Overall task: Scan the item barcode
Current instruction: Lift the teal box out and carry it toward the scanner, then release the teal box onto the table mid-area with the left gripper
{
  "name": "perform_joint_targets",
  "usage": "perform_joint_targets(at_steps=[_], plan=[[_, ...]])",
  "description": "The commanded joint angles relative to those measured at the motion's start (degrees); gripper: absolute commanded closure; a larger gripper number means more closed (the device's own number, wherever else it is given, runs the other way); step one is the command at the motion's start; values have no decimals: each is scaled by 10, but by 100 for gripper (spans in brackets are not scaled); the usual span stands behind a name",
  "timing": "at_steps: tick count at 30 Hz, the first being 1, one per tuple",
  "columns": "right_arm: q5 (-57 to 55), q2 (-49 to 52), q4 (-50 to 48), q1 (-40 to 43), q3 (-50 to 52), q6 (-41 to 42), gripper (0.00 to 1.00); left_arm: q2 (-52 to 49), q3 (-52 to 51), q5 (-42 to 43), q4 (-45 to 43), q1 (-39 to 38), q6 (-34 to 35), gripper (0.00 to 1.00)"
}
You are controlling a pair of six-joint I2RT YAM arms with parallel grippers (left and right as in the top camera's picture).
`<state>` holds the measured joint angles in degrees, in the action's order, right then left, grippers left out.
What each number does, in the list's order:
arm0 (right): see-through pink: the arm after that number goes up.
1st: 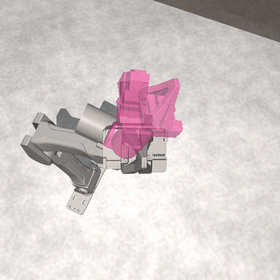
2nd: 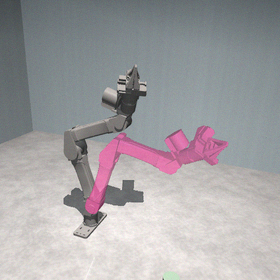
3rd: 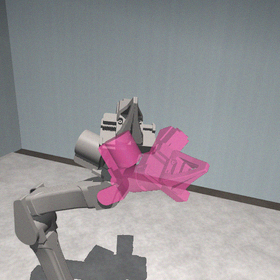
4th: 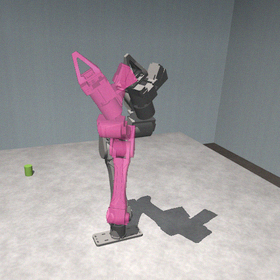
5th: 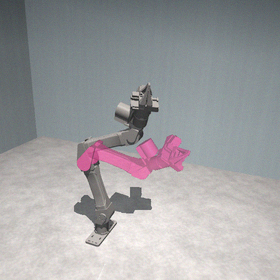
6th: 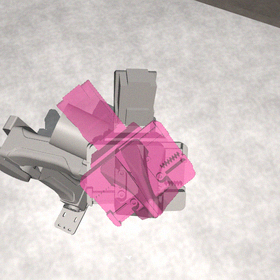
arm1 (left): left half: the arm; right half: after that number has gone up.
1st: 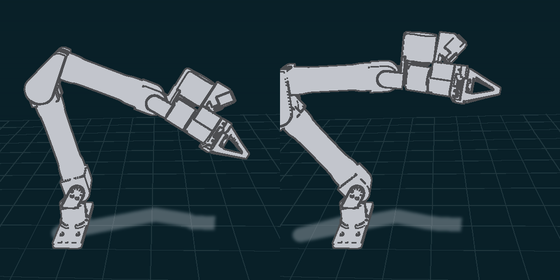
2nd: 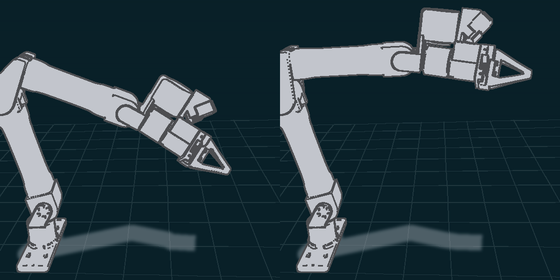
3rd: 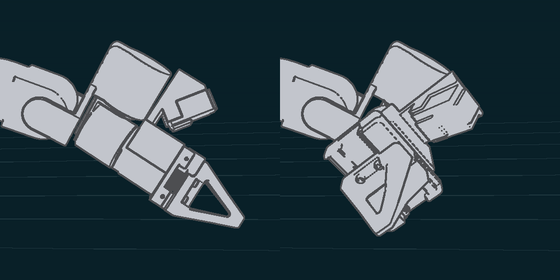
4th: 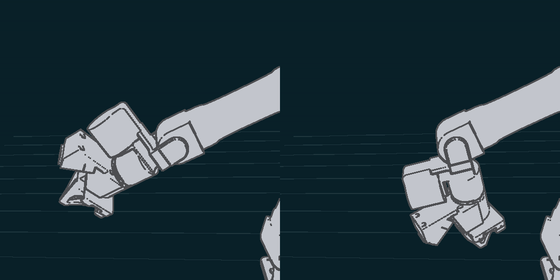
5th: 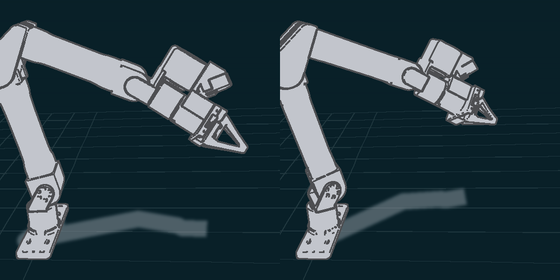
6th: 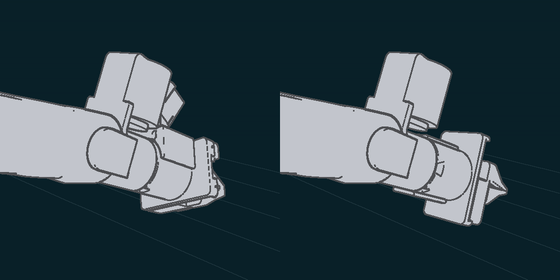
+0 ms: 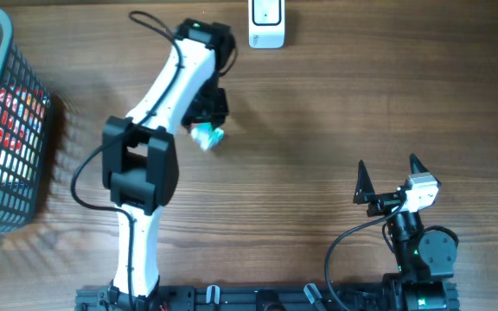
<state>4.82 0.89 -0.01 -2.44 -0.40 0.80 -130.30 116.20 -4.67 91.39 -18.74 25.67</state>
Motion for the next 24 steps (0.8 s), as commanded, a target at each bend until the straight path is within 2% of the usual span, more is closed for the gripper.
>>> perform_joint_targets(at_steps=[1, 6, 9, 11, 14, 17, 21, 24], plan=[[-5, -5, -1, 0, 1, 7, 0, 13, 16, -13, 35, 46, 0, 52], [-5, -5, -1, 0, 1, 7, 0, 58, 53, -8, 52, 95, -13, 58], [-5, -5, -1, 0, 1, 7, 0, 112, 98, -8, 51, 135, -14, 57], [-5, -5, -1, 0, 1, 7, 0, 144, 135, -8, 51, 162, -14, 51], [-5, -5, -1, 0, 1, 7, 0, 191, 197, -14, 42, 217, -14, 34], [-5, -5, -1, 0, 1, 7, 0, 233, 237, -31, 10, 283, -14, 0], [-5, -5, -1, 0, 1, 7, 0, 286, 245, -31, -59, 414, -12, 0], [-5, -5, -1, 0, 1, 7, 0, 289, 245, -31, -68, 498, 9, 0]])
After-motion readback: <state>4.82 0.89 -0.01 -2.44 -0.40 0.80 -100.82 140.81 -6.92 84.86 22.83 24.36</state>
